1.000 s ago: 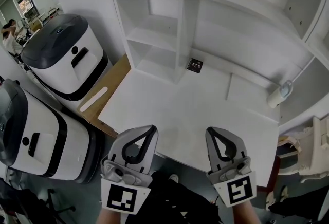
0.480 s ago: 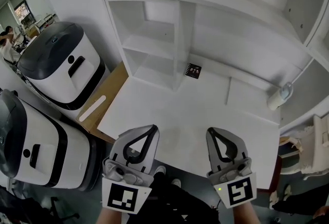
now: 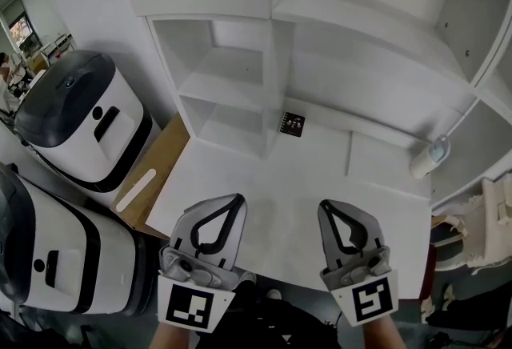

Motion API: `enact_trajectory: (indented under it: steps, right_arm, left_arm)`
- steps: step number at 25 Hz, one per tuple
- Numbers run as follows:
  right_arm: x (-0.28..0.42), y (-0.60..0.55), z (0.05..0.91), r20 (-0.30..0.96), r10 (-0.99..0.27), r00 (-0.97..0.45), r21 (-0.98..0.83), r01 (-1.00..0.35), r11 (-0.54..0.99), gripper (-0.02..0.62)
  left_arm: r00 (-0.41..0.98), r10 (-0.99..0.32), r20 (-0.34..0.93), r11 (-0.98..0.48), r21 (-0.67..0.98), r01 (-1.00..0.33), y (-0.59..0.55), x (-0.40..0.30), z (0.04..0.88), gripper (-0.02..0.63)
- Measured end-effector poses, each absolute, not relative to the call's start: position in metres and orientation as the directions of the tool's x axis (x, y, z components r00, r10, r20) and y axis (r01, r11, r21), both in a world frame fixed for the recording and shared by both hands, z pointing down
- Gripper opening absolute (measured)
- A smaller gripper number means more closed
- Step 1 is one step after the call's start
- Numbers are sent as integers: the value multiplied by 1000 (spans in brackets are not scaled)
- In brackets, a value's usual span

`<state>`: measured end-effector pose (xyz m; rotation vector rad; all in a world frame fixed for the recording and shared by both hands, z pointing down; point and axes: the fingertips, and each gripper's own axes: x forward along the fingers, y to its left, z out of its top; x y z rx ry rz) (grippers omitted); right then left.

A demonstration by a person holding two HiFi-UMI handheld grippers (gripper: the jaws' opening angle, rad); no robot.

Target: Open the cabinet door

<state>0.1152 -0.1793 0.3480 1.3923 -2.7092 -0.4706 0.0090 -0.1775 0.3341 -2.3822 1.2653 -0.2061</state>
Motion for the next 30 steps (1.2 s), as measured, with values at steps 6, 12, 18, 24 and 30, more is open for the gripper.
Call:
enact_trajectory:
  steps: [6,12,18,24,30]
  right_arm:
    - [110,-201,343,-94,-815,-571,303,-797,523,2]
    - [103,-219,335,-107,-819,-564,325,-798,507,2]
    - [95,-232,326,-121,-815,-566,342,-795,501,3]
    - [91,-241,314,-143,-812,-565,362,-794,489,2]
    - [93,-250,305,-163,-816,-555,365,-802,472,3]
  left_arm:
    - [583,-809,-75,-493,-453,-743,-205,3,328,-2]
    - [593,-798,-107,-496,-441,-748,-227,-2,317,-2]
    - [613,-777,-142,-502,-448,-740,-246,1,302,-2]
    - [625,-765,-157,-508,-451,-734,-258,-1,295,-2]
    - [650,-741,-171,-519,-469,-715,-265,5,286,-2]
